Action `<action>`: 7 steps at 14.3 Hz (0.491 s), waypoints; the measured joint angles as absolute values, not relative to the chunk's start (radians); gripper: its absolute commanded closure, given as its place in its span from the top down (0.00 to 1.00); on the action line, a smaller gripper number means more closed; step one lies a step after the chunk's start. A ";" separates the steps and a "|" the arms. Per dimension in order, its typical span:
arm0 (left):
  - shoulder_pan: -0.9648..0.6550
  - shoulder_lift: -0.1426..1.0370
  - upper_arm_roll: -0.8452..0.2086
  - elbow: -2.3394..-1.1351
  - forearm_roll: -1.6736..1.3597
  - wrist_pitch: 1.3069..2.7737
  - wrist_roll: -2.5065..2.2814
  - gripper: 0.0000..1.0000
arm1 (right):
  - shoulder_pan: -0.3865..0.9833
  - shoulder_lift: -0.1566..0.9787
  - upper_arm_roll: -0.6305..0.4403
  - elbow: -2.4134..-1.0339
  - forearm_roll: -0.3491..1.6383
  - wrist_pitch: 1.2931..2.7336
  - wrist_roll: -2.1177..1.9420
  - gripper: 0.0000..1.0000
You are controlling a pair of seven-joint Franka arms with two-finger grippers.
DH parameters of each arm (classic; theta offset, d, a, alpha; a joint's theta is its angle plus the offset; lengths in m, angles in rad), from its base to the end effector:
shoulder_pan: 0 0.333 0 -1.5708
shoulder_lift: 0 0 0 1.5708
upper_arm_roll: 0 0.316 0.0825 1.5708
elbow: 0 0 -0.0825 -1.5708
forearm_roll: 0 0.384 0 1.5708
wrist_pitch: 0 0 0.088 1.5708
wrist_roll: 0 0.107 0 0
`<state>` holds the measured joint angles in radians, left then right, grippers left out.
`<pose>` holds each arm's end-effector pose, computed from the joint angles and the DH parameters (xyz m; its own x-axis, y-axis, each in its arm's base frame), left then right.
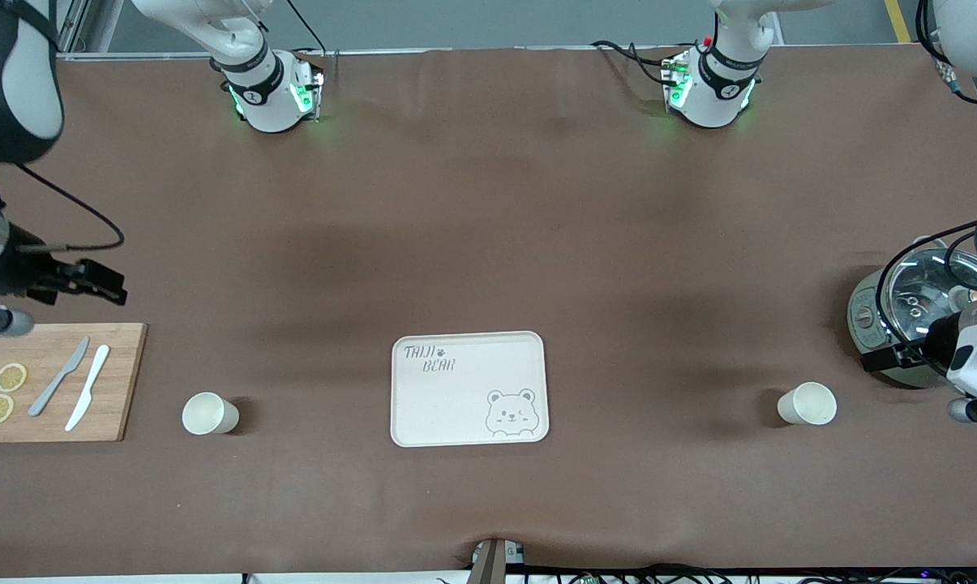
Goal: Place white IKEA cup upright on tray with both arms
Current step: 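Lower both grippers and grasp each white cup by its rim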
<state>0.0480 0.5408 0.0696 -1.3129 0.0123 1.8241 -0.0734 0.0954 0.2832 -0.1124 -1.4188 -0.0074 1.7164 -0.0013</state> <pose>0.7060 0.0740 0.4246 0.9837 0.1780 -0.0251 0.1766 -0.9830 -0.0496 0.6482 -0.0023 0.5402 0.9998 -0.0097 0.0160 -0.0103 -0.9992 0.0387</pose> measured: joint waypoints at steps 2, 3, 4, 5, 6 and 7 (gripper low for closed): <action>0.056 0.580 0.070 -1.317 0.012 1.872 -0.073 1.00 | 0.089 0.351 -0.116 -1.407 -0.007 1.790 -0.001 1.00; 0.058 0.601 0.070 -1.322 0.012 1.904 -0.072 1.00 | 0.078 0.379 -0.117 -1.406 -0.007 1.817 -0.001 1.00; 0.059 0.622 0.070 -1.328 0.012 1.936 -0.072 1.00 | 0.065 0.405 -0.117 -1.406 -0.007 1.846 -0.007 1.00; 0.058 0.642 0.068 -1.333 0.012 1.963 -0.072 1.00 | 0.053 0.428 -0.118 -1.405 -0.007 1.880 -0.017 1.00; 0.058 0.660 0.067 -1.337 0.012 1.986 -0.072 1.00 | 0.043 0.450 -0.118 -1.404 -0.006 1.911 -0.028 1.00; 0.057 0.679 0.067 -1.339 0.012 2.009 -0.072 1.00 | 0.034 0.472 -0.118 -1.404 -0.005 1.937 -0.032 1.00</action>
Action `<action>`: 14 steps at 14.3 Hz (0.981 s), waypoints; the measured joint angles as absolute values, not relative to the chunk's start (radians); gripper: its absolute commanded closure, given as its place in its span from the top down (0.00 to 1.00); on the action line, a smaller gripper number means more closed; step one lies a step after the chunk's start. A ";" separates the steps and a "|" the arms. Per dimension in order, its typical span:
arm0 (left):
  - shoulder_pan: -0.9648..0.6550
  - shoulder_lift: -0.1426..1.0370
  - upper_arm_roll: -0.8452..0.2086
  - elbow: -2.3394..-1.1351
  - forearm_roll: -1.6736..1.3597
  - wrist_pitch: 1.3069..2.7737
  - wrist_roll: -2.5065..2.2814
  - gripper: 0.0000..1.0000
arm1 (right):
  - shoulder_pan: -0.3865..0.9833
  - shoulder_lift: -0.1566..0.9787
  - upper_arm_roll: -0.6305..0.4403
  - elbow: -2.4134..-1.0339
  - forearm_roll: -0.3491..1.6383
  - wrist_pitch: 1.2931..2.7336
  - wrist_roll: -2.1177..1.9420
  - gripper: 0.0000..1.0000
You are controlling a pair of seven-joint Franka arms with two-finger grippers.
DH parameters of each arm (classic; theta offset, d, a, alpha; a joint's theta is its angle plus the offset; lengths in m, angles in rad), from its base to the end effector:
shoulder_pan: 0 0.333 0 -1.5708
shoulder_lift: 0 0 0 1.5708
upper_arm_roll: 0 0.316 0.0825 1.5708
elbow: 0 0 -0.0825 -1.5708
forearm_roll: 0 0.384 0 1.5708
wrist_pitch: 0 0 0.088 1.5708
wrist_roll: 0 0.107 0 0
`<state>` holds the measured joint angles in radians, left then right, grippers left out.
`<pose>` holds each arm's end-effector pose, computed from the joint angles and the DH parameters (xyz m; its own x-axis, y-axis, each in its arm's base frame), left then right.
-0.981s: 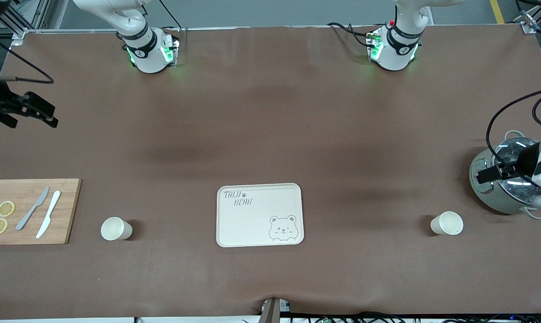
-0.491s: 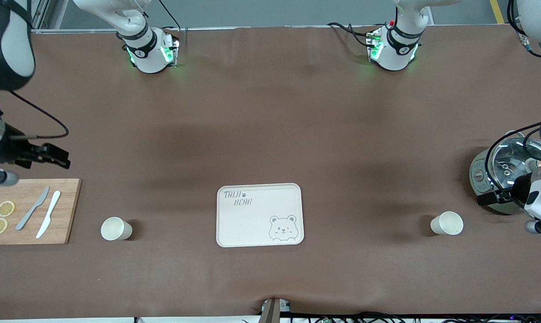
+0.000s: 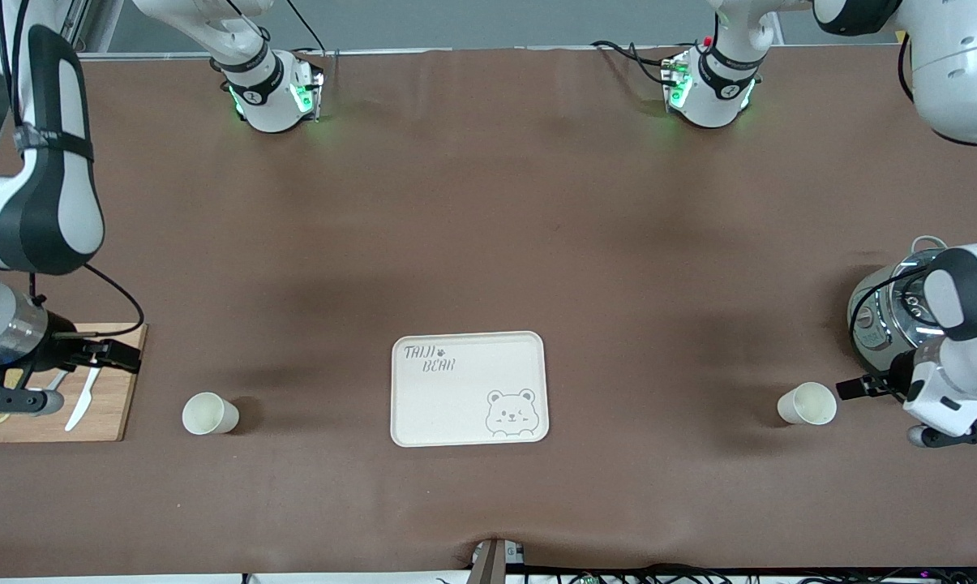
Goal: Place white IKEA cup upright on tray with both arms
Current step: 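Lower both grippers and grasp each white cup by its rim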
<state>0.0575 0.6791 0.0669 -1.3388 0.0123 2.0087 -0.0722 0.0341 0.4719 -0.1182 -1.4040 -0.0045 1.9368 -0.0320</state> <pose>0.7271 0.0809 0.3285 0.9844 0.1759 -0.0045 0.1754 -0.9830 -0.0535 0.7008 -0.0446 0.4407 0.9975 -0.0342 0.0616 -0.0379 -0.9975 0.0599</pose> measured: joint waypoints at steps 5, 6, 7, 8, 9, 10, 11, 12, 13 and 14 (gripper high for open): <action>0.058 0.744 0.067 -1.350 0.012 2.074 -0.072 1.00 | 0.020 0.574 -0.118 -1.401 0.039 2.040 -0.033 1.00; 0.058 0.753 0.067 -1.352 0.012 2.084 -0.072 1.00 | 0.021 0.590 -0.117 -1.398 0.045 2.057 -0.033 1.00; 0.058 0.762 0.067 -1.354 0.012 2.093 -0.072 1.00 | 0.021 0.605 -0.116 -1.398 0.050 2.085 -0.033 1.00; 0.058 0.771 0.067 -1.357 0.012 2.105 -0.072 1.00 | 0.022 0.620 -0.115 -1.397 0.053 2.116 -0.033 1.00; 0.058 0.780 0.067 -1.362 0.012 2.120 -0.072 1.00 | 0.022 0.636 -0.114 -1.397 0.055 2.145 -0.033 1.00; 0.057 0.790 0.067 -1.367 0.012 2.131 -0.072 1.00 | 0.022 0.653 -0.114 -1.397 0.055 2.170 -0.033 1.00; 0.057 0.799 0.066 -1.372 0.012 2.141 -0.072 1.00 | 0.021 0.670 -0.115 -1.397 0.055 2.192 -0.033 1.00; 0.057 0.808 0.066 -1.375 0.012 2.147 -0.072 1.00 | 0.020 0.683 -0.115 -1.396 0.055 2.208 -0.033 1.00; 0.057 0.814 0.066 -1.377 0.012 2.152 -0.072 0.90 | 0.020 0.695 -0.115 -1.396 0.055 2.217 -0.033 1.00; 0.057 0.817 0.066 -1.378 0.012 2.155 -0.072 0.77 | 0.020 0.705 -0.116 -1.395 0.055 2.224 -0.033 1.00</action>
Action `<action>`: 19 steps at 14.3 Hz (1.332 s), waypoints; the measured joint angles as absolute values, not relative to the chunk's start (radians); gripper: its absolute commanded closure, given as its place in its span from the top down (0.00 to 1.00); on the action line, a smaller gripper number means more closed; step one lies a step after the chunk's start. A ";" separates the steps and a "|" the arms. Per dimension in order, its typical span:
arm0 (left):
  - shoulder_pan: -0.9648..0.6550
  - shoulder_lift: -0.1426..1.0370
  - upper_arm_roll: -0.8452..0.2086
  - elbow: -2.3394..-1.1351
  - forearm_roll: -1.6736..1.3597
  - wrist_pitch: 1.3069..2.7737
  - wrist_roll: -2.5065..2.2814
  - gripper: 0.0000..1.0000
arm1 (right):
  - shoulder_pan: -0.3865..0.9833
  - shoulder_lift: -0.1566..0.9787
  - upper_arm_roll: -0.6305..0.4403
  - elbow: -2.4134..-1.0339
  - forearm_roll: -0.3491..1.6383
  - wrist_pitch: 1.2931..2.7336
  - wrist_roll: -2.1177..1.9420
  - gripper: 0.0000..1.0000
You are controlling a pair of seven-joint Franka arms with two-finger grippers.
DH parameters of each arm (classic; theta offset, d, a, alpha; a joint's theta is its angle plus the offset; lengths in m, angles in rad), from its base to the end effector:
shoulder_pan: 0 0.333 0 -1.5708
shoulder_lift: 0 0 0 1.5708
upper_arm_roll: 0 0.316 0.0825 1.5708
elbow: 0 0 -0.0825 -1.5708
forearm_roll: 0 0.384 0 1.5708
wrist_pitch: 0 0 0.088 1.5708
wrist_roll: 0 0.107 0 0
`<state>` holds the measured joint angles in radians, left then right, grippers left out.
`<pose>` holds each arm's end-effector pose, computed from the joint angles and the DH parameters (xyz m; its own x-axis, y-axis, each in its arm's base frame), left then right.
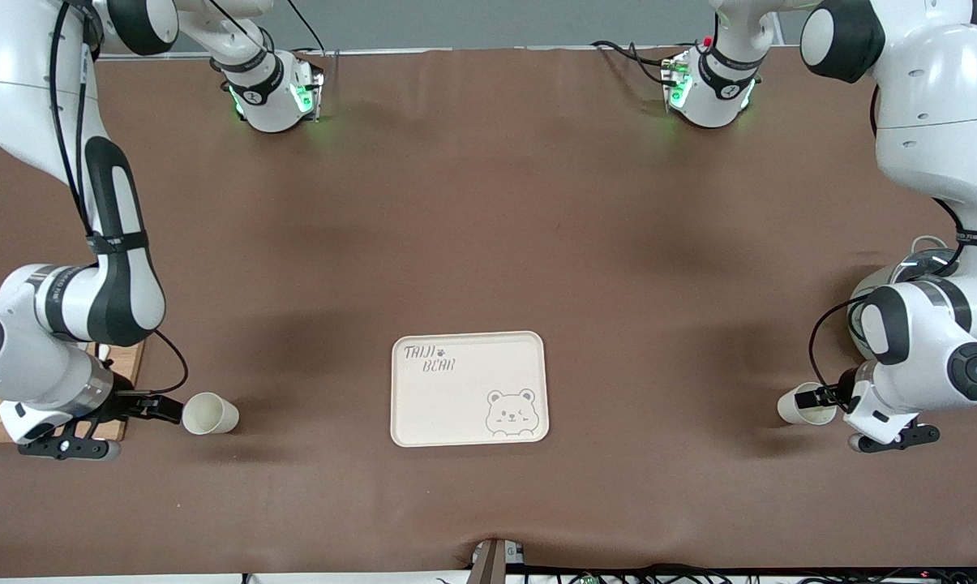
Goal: Place white IKEA cup upright on tray with both arms
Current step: 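Lower both grippers and grasp each white cup by its rim, then lift the white cups with both grippers off the table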
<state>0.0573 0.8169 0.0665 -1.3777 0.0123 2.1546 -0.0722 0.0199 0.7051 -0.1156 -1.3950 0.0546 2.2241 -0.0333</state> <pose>0.7260 0.0808 0.2223 0.9850 0.1692 -0.0349 0.1668 -0.9841 -0.0611 0.7397 -0.0510 0.3046 0.9902 -0.0581 0.1273 -0.0626 -0.9975 0.0318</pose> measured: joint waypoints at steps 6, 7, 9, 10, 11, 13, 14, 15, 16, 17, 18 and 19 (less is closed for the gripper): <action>0.058 0.817 0.067 -1.379 0.012 2.155 -0.073 0.17 | 0.019 0.764 -0.116 -1.393 0.055 2.269 -0.033 1.00; 0.058 0.817 0.067 -1.379 0.012 2.155 -0.073 0.13 | 0.019 0.772 -0.116 -1.393 0.055 2.269 -0.033 1.00; 0.058 0.817 0.067 -1.379 0.012 2.155 -0.074 0.05 | 0.020 0.789 -0.115 -1.393 0.055 2.272 -0.033 1.00; 0.058 0.817 0.067 -1.379 0.012 2.155 -0.075 0.00 | 0.021 0.798 -0.115 -1.393 0.055 2.281 -0.033 1.00; 0.058 0.816 0.067 -1.378 0.011 2.155 -0.075 0.00 | 0.022 0.805 -0.114 -1.393 0.055 2.299 -0.033 1.00; 0.057 0.809 0.064 -1.378 0.009 2.155 -0.075 0.00 | 0.022 0.816 -0.112 -1.392 0.056 2.324 -0.033 1.00; 0.058 0.810 0.064 -1.377 0.009 2.156 -0.075 0.00 | 0.022 0.821 -0.112 -1.392 0.056 2.327 -0.033 1.00; 0.058 0.810 0.064 -1.377 0.009 2.157 -0.075 0.00 | 0.022 0.824 -0.112 -1.392 0.056 2.330 -0.033 1.00; 0.058 0.809 0.064 -1.376 0.009 2.159 -0.075 0.00 | 0.022 0.827 -0.112 -1.392 0.056 2.332 -0.033 1.00; 0.058 0.808 0.065 -1.372 0.009 2.160 -0.075 0.00 | 0.022 0.830 -0.112 -1.392 0.057 2.333 -0.033 1.00; 0.058 0.805 0.065 -1.368 0.009 2.160 -0.076 0.00 | 0.022 0.834 -0.112 -1.392 0.057 2.336 -0.033 1.00; 0.058 0.798 0.064 -1.364 0.009 2.160 -0.076 0.00 | 0.022 0.838 -0.112 -1.392 0.057 2.340 -0.033 1.00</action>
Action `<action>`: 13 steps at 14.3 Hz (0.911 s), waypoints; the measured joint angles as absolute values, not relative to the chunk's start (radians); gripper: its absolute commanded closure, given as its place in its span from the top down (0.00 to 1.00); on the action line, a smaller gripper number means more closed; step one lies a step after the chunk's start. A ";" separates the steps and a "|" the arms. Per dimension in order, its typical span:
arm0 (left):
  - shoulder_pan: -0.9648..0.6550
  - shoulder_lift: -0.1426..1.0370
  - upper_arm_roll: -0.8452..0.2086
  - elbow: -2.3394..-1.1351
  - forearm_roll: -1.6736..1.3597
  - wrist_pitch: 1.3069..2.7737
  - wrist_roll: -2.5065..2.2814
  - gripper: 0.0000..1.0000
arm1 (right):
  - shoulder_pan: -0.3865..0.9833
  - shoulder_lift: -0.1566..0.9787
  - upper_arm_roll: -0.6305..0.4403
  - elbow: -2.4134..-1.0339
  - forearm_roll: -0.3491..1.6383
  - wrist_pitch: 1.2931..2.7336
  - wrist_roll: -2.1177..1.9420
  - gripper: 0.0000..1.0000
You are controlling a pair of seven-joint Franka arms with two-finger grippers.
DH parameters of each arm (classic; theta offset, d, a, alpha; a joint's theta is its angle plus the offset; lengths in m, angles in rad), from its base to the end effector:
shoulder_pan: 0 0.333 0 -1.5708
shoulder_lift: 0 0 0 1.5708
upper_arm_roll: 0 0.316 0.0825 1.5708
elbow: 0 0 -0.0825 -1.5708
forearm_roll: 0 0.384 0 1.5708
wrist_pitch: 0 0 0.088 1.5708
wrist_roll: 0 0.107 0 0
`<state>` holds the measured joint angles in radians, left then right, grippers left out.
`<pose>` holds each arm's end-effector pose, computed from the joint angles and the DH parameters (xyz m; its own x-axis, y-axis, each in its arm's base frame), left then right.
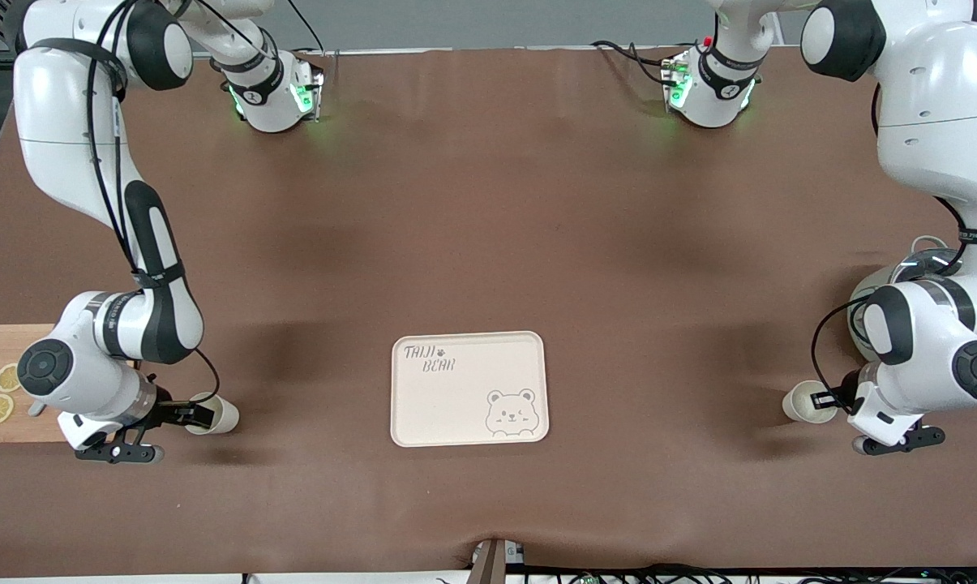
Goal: Place white IKEA cup upright on tray with both arms
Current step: 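Lift the white cups with both grippers off the table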
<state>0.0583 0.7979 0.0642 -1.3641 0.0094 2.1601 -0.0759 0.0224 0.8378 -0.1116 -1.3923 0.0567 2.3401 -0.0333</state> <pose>0.7321 0.0803 0.2428 0.9849 0.1729 0.0029 0.1728 -0.9835 -0.0537 0.7422 -0.0475 0.2191 0.9923 -0.0488 0.1135 -0.0539 -0.9977 0.0417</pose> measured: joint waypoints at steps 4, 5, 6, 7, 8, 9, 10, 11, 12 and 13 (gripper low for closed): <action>0.053 0.739 0.058 -1.361 0.002 2.146 -0.083 0.00 | 0.022 0.848 -0.111 -1.392 0.057 2.349 -0.033 1.00; 0.050 0.722 0.057 -1.360 -0.001 2.128 -0.089 0.00 | 0.022 0.849 -0.111 -1.392 0.057 2.350 -0.033 1.00; 0.048 0.707 0.056 -1.359 -0.001 2.112 -0.103 0.00 | 0.022 0.849 -0.111 -1.392 0.057 2.350 -0.033 1.00; 0.045 0.695 0.055 -1.356 -0.002 2.094 -0.114 0.00 | 0.022 0.849 -0.110 -1.392 0.057 2.350 -0.033 1.00; 0.043 0.683 0.054 -1.351 -0.004 2.072 -0.123 0.00 | 0.022 0.849 -0.110 -1.392 0.057 2.350 -0.033 0.85; 0.041 0.673 0.054 -1.345 -0.005 2.053 -0.134 0.00 | 0.023 0.849 -0.110 -1.392 0.057 2.350 -0.033 0.70; 0.037 0.661 0.053 -1.340 -0.005 2.035 -0.149 0.00 | 0.023 0.849 -0.110 -1.392 0.057 2.350 -0.033 0.56; 0.030 0.649 0.052 -1.337 -0.005 2.019 -0.166 0.00 | 0.023 0.850 -0.110 -1.392 0.057 2.350 -0.033 0.45; 0.021 0.636 0.051 -1.335 -0.005 2.006 -0.187 0.00 | 0.023 0.850 -0.110 -1.392 0.057 2.350 -0.033 0.34; 0.010 0.625 0.049 -1.335 -0.005 1.995 -0.210 0.00 | 0.023 0.850 -0.109 -1.392 0.057 2.350 -0.033 0.24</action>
